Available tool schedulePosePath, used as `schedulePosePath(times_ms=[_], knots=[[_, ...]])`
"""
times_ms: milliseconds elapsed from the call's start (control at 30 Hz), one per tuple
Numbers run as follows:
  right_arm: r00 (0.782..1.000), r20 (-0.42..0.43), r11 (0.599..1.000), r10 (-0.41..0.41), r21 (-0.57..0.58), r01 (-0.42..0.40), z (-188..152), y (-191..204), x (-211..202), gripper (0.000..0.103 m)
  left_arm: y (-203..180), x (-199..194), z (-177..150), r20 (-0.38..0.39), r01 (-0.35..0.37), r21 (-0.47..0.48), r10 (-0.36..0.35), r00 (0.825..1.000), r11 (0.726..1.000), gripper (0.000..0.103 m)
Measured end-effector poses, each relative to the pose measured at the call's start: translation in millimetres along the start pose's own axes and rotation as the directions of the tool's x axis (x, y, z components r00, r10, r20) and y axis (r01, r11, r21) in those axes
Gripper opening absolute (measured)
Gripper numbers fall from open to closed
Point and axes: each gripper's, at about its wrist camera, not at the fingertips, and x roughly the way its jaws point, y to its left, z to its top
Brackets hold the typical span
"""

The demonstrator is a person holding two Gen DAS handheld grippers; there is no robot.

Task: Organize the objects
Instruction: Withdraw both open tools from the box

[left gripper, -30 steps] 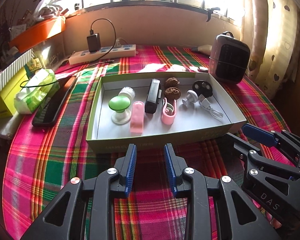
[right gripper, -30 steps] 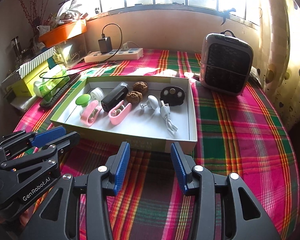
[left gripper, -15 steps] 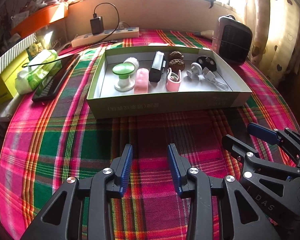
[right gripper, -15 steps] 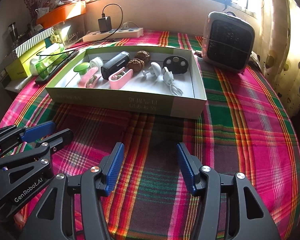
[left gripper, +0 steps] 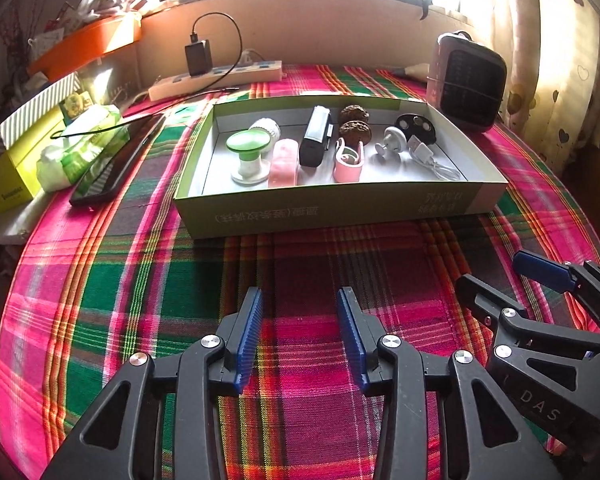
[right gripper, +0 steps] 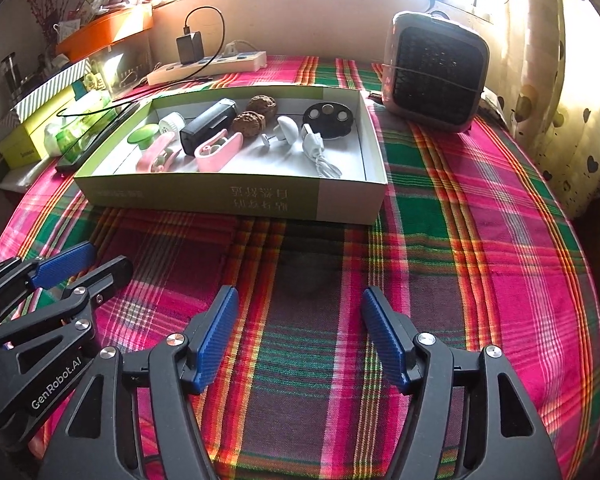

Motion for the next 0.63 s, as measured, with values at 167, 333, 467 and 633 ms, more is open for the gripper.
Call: schedulePosePath(times_ms=[167, 333, 467, 633], knots=[[1.000, 0.000, 1.000, -0.001, 0.000, 0.001, -0.1, -0.1, 0.0, 0.066, -0.4, 0.0, 0.0, 0.000, 0.000, 0.000, 0.000, 1.000, 1.000, 0.037], [1.000, 0.000, 1.000, -0.001, 0.000, 0.001, -0.1, -0.3, 0.0, 0.067, -0.5, 0.2, -0.3, 0.000, 0.001, -0.001, -0.001, 1.000, 1.000, 0.037], [1.000, 0.000, 1.000, -0.001, 0.000, 0.001, -0.2, -0.4, -0.1, 0.067, -0.6, 0.3, -0.5, 0.000, 0.000, 0.000, 0.000, 1.000, 1.000, 0.037], [1.000, 0.000, 1.000, -0.001, 0.000, 0.001, -0.2, -0.4, 0.0, 0.067, -0.6, 0.3, -0.5, 0.000, 0.000, -0.001, 0.000, 1.000, 1.000, 0.037]])
